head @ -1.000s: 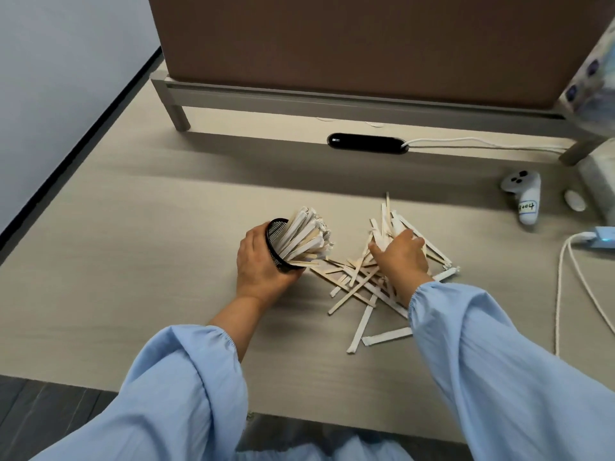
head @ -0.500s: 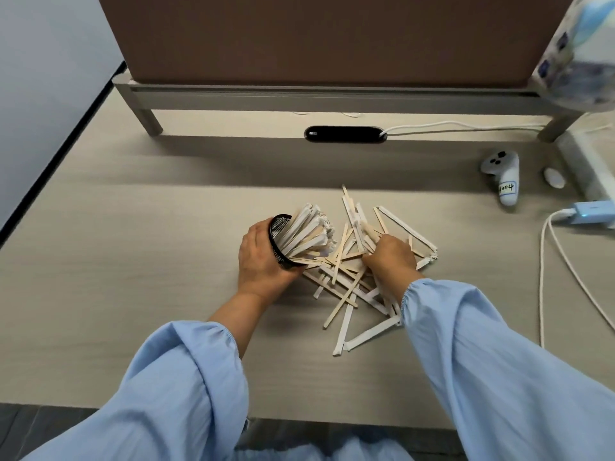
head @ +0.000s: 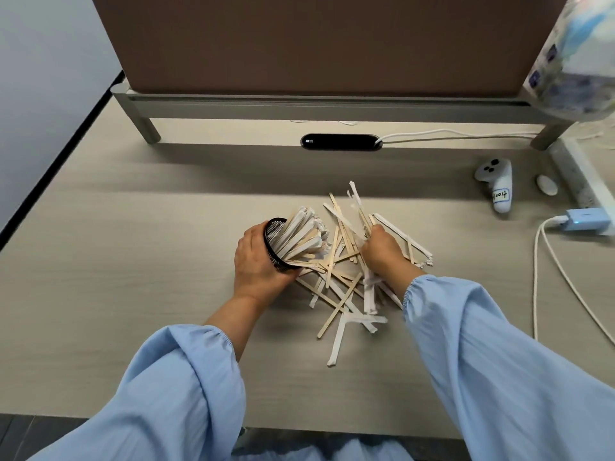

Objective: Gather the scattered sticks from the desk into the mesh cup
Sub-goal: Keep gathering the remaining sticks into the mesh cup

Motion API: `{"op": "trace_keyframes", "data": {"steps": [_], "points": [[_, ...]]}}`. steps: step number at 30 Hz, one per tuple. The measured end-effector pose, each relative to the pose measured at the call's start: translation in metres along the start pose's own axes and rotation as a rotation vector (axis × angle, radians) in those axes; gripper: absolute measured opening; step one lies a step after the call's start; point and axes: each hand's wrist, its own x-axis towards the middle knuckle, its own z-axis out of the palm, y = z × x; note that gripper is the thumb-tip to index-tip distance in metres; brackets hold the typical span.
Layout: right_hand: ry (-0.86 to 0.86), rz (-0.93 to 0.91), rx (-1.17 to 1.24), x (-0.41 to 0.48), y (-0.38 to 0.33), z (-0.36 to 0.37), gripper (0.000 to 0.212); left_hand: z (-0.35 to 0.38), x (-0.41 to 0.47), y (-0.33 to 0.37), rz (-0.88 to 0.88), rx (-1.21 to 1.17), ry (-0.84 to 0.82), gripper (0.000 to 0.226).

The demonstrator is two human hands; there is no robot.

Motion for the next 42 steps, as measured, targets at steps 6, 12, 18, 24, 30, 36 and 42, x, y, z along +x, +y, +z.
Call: {"op": "trace_keyframes", "data": {"steps": [6,12,18,24,30,36,42], "points": [[0.079,-0.094,0.224,-0.001,-0.008,-0.008,0.027,-0.001,0.004,0.000,0.009,-0.010,-0.001,0.092],[0.167,-0.183,0.542,-0.005,-0.023,-0.017,0.024,-0.004,0.008,-0.003,0.012,-0.019,-0.007,0.092],[0.278,-0.305,0.615,-0.006,-0.041,-0.015,0.025,-0.010,0.013,-0.008,0.025,-0.020,-0.002,0.091],[0.268,-0.255,0.714,-0.006,-0.050,-0.010,0.016,-0.018,0.021,-0.015,0.014,-0.045,0.002,0.088],[0.300,-0.258,0.846,-0.005,-0.066,-0.009,0.017,-0.023,0.031,-0.024,0.037,-0.046,-0.018,0.087],[0.259,-0.283,0.858,-0.006,-0.096,-0.006,0.026,-0.036,0.039,-0.038,0.019,-0.069,-0.015,0.090],[0.283,-0.281,0.990,-0.006,-0.127,0.014,0.032,-0.054,0.049,-0.061,0.023,-0.056,0.006,0.089]]}}
